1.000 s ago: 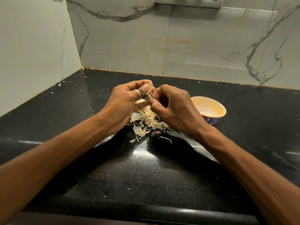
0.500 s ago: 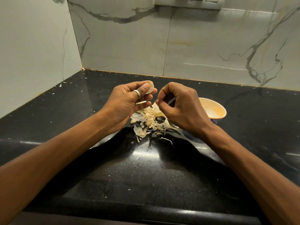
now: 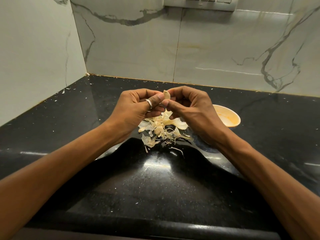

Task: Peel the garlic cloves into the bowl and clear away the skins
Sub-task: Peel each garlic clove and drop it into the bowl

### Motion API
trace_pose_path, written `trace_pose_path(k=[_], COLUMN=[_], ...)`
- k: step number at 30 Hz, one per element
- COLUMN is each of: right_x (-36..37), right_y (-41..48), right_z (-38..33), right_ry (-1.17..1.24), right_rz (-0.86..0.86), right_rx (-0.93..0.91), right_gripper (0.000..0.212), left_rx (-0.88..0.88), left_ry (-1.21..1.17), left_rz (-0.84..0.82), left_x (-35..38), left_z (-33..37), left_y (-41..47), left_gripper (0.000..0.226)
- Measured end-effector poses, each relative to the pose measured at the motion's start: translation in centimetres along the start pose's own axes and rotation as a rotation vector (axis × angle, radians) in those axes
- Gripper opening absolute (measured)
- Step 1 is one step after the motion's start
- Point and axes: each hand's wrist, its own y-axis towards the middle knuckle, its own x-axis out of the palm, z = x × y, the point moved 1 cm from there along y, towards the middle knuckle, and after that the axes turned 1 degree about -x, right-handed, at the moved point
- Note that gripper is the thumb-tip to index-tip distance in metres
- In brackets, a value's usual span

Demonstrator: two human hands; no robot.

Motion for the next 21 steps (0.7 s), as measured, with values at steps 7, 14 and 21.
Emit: trace_pose_path(k=[7,14,21], right_x=[0.12,0.45,0.25], right_y=[0.15,0.03,0.12], right_z=[0.31,0.43,0.61], right_ry=[0.067,0.085,-0.031], right_rz=[0.000,-0.039,0.018], right_rx=[0.033,0.036,0.028], right_gripper=[0.022,0.026,0.040], left_rx=[0.158,0.354,0.548], left_ry=[0.271,0.510,0.692], left_rz=[0.025,0.057,0.104], left_x=[0.07,-0.30,-0.29], left_z=[-0.29,-0.66,-0.12], left_y=[-0.27,-0.20,-0.29], left_gripper=[0.012,0.014,0.012])
